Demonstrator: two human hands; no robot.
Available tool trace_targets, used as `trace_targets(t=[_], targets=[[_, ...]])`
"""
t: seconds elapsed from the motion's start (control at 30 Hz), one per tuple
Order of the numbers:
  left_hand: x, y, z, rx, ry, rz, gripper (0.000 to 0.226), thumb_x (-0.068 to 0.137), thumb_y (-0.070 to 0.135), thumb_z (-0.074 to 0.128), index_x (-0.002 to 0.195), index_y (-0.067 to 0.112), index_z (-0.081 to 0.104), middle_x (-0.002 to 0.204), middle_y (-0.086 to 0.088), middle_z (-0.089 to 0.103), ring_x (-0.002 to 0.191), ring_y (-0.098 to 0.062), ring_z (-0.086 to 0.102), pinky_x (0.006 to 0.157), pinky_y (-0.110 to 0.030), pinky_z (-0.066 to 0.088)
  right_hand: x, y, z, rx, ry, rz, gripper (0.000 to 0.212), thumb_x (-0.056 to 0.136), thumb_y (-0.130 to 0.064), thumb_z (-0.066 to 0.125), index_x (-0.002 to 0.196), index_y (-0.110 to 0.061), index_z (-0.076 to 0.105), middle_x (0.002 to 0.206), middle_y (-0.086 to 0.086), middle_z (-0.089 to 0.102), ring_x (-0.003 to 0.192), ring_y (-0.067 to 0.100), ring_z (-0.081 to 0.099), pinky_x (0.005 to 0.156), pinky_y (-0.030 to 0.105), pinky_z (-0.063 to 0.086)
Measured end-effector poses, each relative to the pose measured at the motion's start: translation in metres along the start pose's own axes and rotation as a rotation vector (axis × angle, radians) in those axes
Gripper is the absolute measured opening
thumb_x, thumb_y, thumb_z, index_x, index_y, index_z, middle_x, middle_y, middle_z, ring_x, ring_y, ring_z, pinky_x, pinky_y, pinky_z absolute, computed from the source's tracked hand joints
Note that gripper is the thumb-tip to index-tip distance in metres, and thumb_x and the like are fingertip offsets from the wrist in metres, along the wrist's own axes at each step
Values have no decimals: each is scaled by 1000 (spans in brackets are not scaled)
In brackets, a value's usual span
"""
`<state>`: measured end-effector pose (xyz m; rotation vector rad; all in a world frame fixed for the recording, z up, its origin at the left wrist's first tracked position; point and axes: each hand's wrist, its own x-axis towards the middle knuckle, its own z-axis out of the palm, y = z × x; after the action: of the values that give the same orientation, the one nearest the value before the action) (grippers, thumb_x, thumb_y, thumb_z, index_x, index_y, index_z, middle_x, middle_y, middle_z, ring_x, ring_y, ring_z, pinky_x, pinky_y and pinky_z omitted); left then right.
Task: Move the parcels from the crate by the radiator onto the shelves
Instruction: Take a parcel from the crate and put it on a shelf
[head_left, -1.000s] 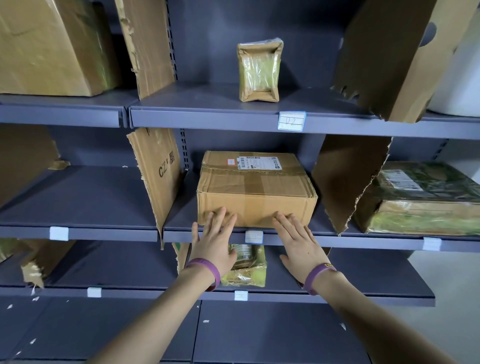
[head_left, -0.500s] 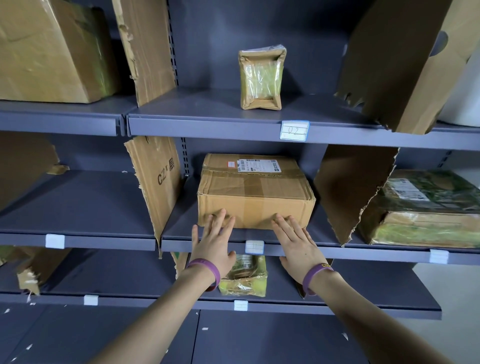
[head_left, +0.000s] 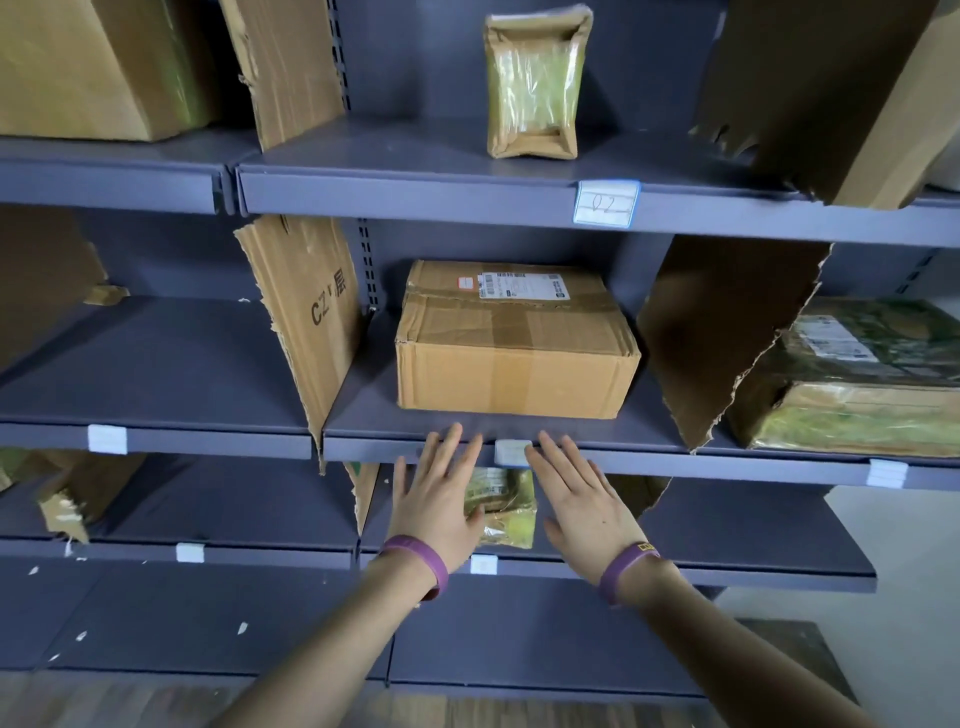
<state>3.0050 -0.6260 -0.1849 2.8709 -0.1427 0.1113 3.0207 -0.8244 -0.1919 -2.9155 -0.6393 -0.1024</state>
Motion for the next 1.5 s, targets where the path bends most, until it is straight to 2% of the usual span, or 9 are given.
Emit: trace_targets(t=[0.07, 0.23, 0.6, 0.73, 1.0, 1.2, 1.33, 1.4, 1.5], targets=[[-16, 0, 16, -46, -9, 10, 75, 93, 37, 46, 150, 38, -1, 156, 14, -20, 145, -11, -17, 117, -46, -5, -13, -6, 18, 23, -41, -14, 81, 91, -10, 45, 153, -28, -3, 153, -14, -26, 139, 11, -30, 120, 36, 3], [-41, -6, 51, -68, -116, -11, 73, 93, 36, 45, 149, 41, -2, 155, 18, -22, 145, -11, -17, 115, -48, -7, -33, -5, 57, 44, -168, 73, 80, 91, -5, 41, 153, -29, -3, 161, -8, -12, 149, 19, -12, 120, 38, 4], [-12, -29, 107, -63, -376, -152, 74, 91, 36, 48, 149, 41, 1, 160, 6, -10, 147, -21, -9, 115, -54, -1, -16, 7, 107, 83, -387, 187, 78, 96, -8, 41, 153, -23, -9, 160, -1, -18, 147, 24, -17, 122, 41, 4], [0, -38, 126, -35, -454, -185, 78, 91, 37, 50, 149, 41, -2, 159, 3, -14, 147, -24, -12, 115, -54, 1, 0, 11, 117, 73, -405, 214, 77, 95, -7, 39, 154, -22, -8, 160, -1, -19, 148, 25, -15, 121, 41, 6], [18, -51, 146, -10, -471, -179, 78, 92, 37, 49, 150, 38, -3, 160, 3, -13, 147, -24, -9, 115, -54, 4, 14, 17, 131, 46, -422, 199, 79, 95, -7, 38, 153, -23, -12, 160, -1, -20, 148, 27, -12, 120, 42, 10], [30, -52, 152, -29, -478, -185, 79, 93, 34, 50, 151, 37, -5, 160, 3, -10, 148, -24, -4, 115, -54, 6, 28, 19, 134, 82, -387, 185, 84, 94, -10, 46, 153, -22, -11, 160, 3, -19, 148, 27, 9, 117, 41, 24], [39, -53, 152, -35, -501, -195, 81, 94, 35, 51, 150, 38, -7, 160, 3, -13, 148, -25, -3, 115, -54, 4, 32, 20, 134, 112, -392, 201, 89, 89, -4, 47, 153, -23, -12, 159, 2, -25, 125, 29, 49, 92, 36, 48], [41, -54, 150, -44, -497, -207, 81, 94, 33, 51, 150, 38, -7, 160, 4, -13, 148, -25, -3, 115, -54, 4, 33, 21, 135, 100, -403, 201, 90, 88, -3, 46, 153, -24, -12, 158, 0, -27, 114, 28, 56, 83, 35, 51], [45, -55, 147, -49, -498, -215, 80, 95, 32, 50, 150, 37, -8, 160, 4, -14, 148, -25, -4, 116, -54, 5, 34, 21, 136, 79, -410, 189, 90, 87, -3, 46, 153, -24, -11, 157, -1, -28, 111, 28, 57, 81, 35, 51]])
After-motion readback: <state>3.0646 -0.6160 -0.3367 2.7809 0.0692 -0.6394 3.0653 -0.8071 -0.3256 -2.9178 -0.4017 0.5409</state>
